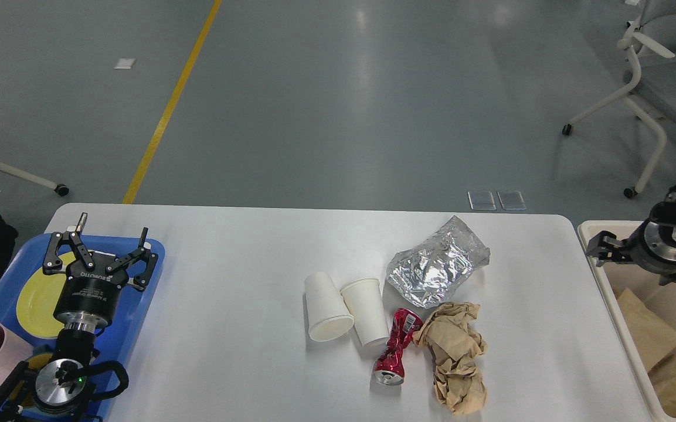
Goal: Tidy desktop
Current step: 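Raise the right gripper out of the bin toward the crumpled brown paper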
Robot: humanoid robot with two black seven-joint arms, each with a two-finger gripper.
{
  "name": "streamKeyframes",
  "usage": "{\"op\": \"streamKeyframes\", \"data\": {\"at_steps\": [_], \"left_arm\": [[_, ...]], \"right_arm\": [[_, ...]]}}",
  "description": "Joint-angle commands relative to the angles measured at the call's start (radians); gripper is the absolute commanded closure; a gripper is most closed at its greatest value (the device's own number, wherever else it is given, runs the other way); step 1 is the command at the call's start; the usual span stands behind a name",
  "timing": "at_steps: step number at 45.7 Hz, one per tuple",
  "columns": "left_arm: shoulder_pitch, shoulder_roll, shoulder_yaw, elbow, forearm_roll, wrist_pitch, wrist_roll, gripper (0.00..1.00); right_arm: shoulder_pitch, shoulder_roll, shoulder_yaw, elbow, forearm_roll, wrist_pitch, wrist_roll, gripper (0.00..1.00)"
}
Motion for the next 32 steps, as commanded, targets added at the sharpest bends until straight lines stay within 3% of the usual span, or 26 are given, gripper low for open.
{"op": "streamKeyframes", "data": {"at_steps": [1,7,19,25,32], "left_arm": [[0.0,0.0,0.001,0.0,0.0,0.0,0.0,0.04],[0.0,0.0,0.0,0.0,0.0,0.0,0.0,0.04],[0.0,0.0,0.001,0.0,0.0,0.0,0.0,0.04],[0.0,0.0,0.001,0.0,0.0,0.0,0.0,0.04],[0.0,0.0,0.001,0.0,0.0,0.0,0.0,0.04]], "right_arm": [[0.127,0.069,-0.031,0.076,0.005,0.122,-0.028,0.0],[0.241,0.111,-0.039,0.149,0.019,0.235,-0.028,0.0],[0.518,0.108,-0.065,0.416,0.06,0.258,-0.032,0.0],[0.614,0.126,-0.099,0.518,0.109,0.257,-0.083,0.0],[0.71,0.167,-0.117,0.567,0.18,0.306,-0.085,0.0]]}}
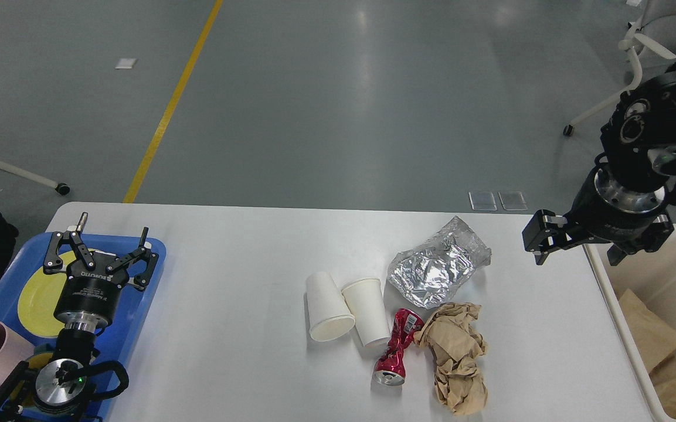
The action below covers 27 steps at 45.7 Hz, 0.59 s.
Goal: Tidy desktop
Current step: 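Raise the right gripper out of the bin toward the crumpled brown paper, then lower the right gripper onto the crumpled brown paper beside the red can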
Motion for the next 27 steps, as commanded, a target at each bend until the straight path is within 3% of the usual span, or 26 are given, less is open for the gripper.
{"op": "streamKeyframes", "data": {"at_steps": [1,6,9,14,17,22,27], "left_arm": [[0.0,0.0,0.0,0.0,0.0,0.0,0.0,0.04],[0.0,0.0,0.0,0.0,0.0,0.0,0.0,0.04],[0.0,0.0,0.0,0.0,0.0,0.0,0.0,0.04],[0.0,0.0,-0.001,0.0,0.0,0.0,0.0,0.04],[0.0,0.0,0.0,0.0,0.0,0.0,0.0,0.04],[0.0,0.0,-0.001,0.0,0.001,0.0,0.0,0.04],[0.0,0.0,0.0,0.0,0.0,0.0,0.0,0.04]], "right_arm": [[0.078,0.03,-0.016,0.026,0.063,0.063,-0.002,0.0],[0.133,0.055,-0.054,0.039,0.101,0.087,0.016,0.0],[0.165,0.076,-0.09,0.052,0.126,0.088,0.059,0.0],[0.193,0.082,-0.113,0.095,0.133,0.102,0.237,0.0],[0.198,0.087,-0.137,0.099,0.133,0.103,0.292,0.0],[0.201,0.096,-0.165,0.098,0.133,0.091,0.291,0.0],[0.199,0.092,-0.168,0.093,0.13,0.074,0.257,0.0]]}}
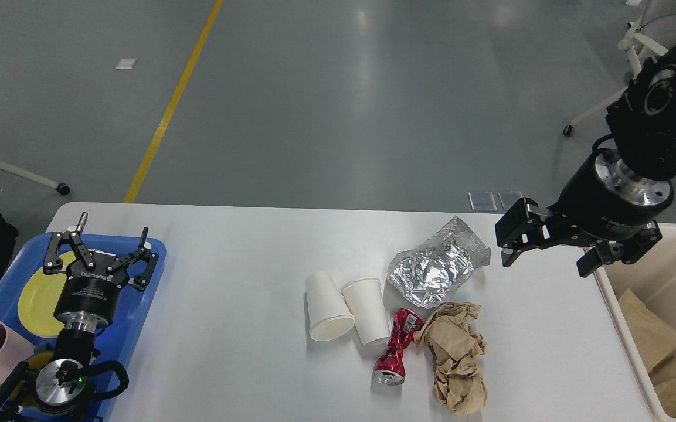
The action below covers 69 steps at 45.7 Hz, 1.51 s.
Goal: Tidy desktop
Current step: 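Lower the right gripper onto the crumpled brown paper beside the red can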
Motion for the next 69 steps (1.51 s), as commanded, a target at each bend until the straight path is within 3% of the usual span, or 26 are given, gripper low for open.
{"op": "streamKeyframes", "data": {"at_steps": [1,8,26,37,45,58,69], "left_arm": [[0.0,0.0,-0.001,0.0,0.001,0.0,0.0,0.04],[0.0,0.0,-0.001,0.0,0.0,0.0,0.0,0.04],[0.0,0.0,0.001,0.0,0.0,0.0,0.0,0.04],[0.0,0.0,0.001,0.0,0.0,0.0,0.0,0.04],[0.0,0.0,-0.001,0.0,0.0,0.0,0.0,0.04],[0.0,0.0,0.001,0.0,0.0,0.0,0.0,0.04],[0.0,0.0,-0.001,0.0,0.0,0.0,0.0,0.04]], "right_arm": [[-0.001,-0.003,-0.003,-0.004,-0.003,-0.024,-0.04,0.0],[-0.024,-0.006,0.007,-0.006,0.008,-0.087,-0.121,0.0],[-0.43,0.014,0.136,-0.11,0.005,-0.262,-0.121,0.0],[-0.644,0.101,0.222,-0.193,-0.001,-0.291,-0.126,0.0],[-0.831,0.173,0.264,-0.338,-0.006,-0.345,-0.126,0.0],[-0.918,0.222,0.31,-0.371,-0.006,-0.406,-0.126,0.0],[-1.029,0.265,0.313,-0.484,-0.006,-0.414,-0.126,0.0]]}}
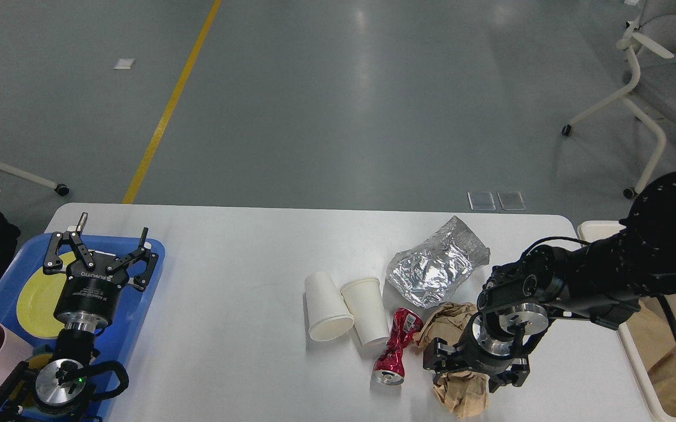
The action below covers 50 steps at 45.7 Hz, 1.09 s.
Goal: Tidy desktop
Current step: 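Lower the right gripper onto the crumpled brown paper beside the red can, then grasp the crumpled brown paper and lift it toward the bin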
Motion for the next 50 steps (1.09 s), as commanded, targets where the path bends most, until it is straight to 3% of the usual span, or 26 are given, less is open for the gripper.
{"op": "streamKeyframes", "data": {"at_steps": [1,11,14,20,27,37,50], "left_arm": [[0.0,0.0,0.001,0.0,0.0,0.0,0.0,0.04],[0.0,0.0,0.001,0.0,0.001,0.0,0.0,0.04],[0.0,0.0,0.001,0.0,0.0,0.0,0.0,0.04],[0.0,0.0,0.001,0.0,0.0,0.0,0.0,0.04],[0.0,0.0,-0.001,0.0,0.0,0.0,0.0,0.04],[0.0,0.0,-0.001,0.0,0.0,0.0,0.0,0.04],[0.0,0.0,-0.001,0.0,0.0,0.0,0.0,0.04]], "right_arm": [[-0.037,0.018,0.001,-0.038,-0.002,-0.004,0.0,0.0],[-0.061,0.021,0.0,-0.049,-0.005,-0.021,0.002,0.0],[-0.063,0.029,0.001,-0.049,-0.003,-0.021,0.0,0.15],[-0.061,0.039,0.001,-0.04,0.001,-0.007,-0.001,0.66],[-0.069,0.044,0.002,-0.04,0.012,-0.009,-0.001,0.96],[-0.052,0.042,0.007,-0.032,0.015,-0.004,-0.001,1.0],[0.119,-0.046,-0.01,0.133,0.127,0.065,-0.001,1.0]]}}
